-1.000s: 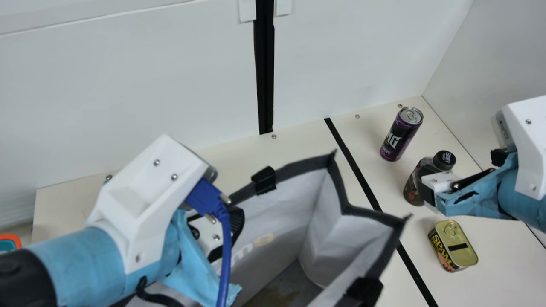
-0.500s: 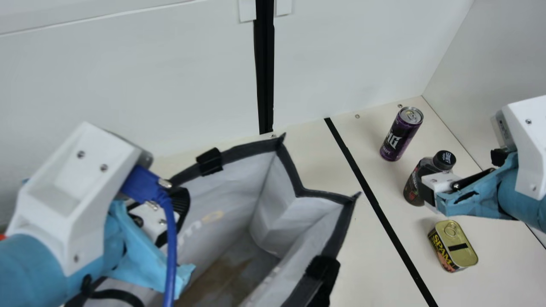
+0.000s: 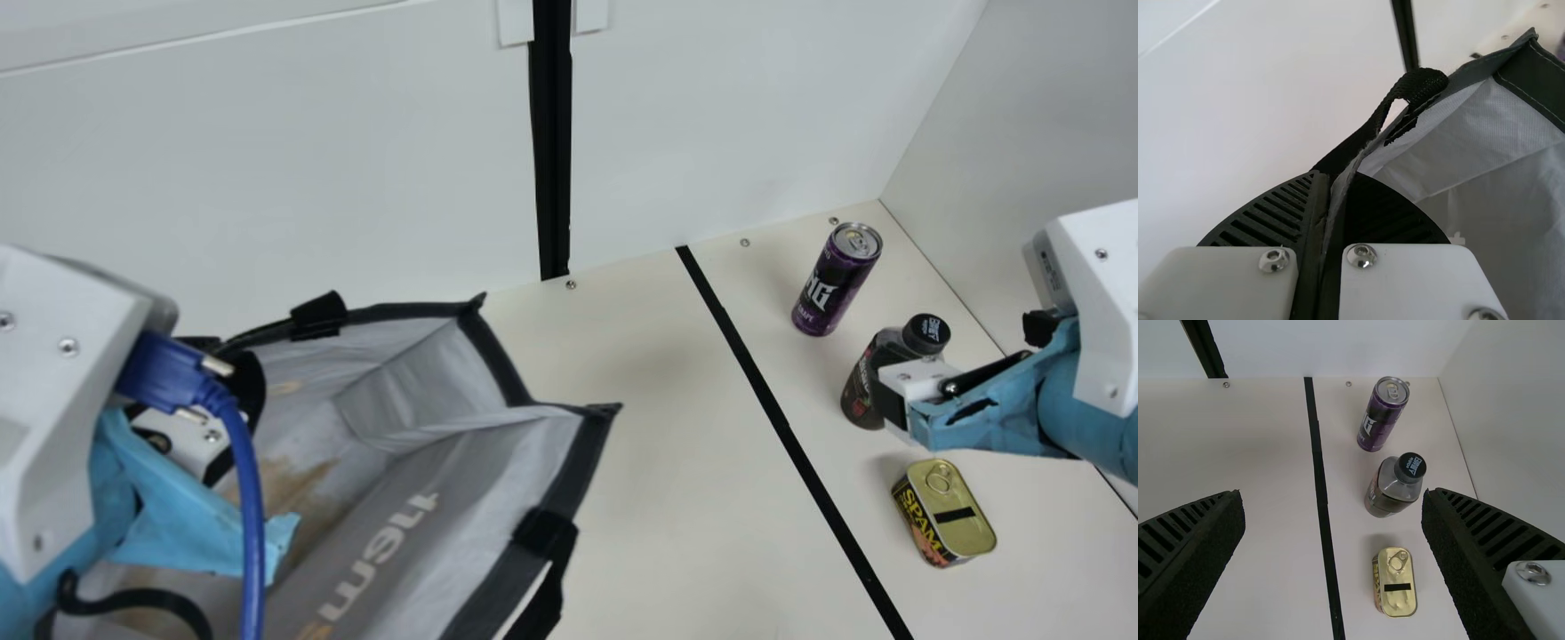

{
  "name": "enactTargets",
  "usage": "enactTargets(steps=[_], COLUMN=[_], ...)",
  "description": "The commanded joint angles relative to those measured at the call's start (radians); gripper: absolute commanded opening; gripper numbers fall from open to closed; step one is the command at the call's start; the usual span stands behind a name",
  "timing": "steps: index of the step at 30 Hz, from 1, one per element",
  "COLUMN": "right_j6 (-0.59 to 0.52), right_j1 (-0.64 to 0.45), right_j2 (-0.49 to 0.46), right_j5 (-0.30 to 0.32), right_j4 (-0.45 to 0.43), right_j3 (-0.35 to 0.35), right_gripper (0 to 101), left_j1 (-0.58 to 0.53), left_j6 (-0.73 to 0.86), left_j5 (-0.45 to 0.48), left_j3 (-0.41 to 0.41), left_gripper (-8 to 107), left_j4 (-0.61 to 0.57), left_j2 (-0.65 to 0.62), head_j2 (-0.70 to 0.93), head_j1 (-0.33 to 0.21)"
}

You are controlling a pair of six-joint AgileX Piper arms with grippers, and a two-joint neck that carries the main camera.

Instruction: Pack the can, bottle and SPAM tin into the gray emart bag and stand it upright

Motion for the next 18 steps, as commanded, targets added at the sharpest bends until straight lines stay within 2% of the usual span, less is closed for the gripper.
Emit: enactTargets(steps=[1, 12, 18], right_j6=[0.000, 0.000, 0.000], right_j1=[0.000, 0.000, 0.000], right_j2=[0.000, 0.000, 0.000], right_j5=[0.000, 0.000, 0.000], right_j4=[0.000, 0.000, 0.000], right_j3=[0.000, 0.000, 0.000], right_gripper=[95, 95, 95], left_j1=[-0.005, -0.053, -0.090], left_j6=[-0.013, -0.140, -0.213], left_j5=[-0.011, -0.041, -0.031], left_j3=[0.017, 0.126, 0.187], left_gripper=[-8, -8, -8], left_j4=[0.077, 0.363, 0.448], left_j2=[-0.005, -0.019, -0.022], head_j2=[-0.002, -0.002, -0.002], head_j1=[-0.023, -0.023, -0.023])
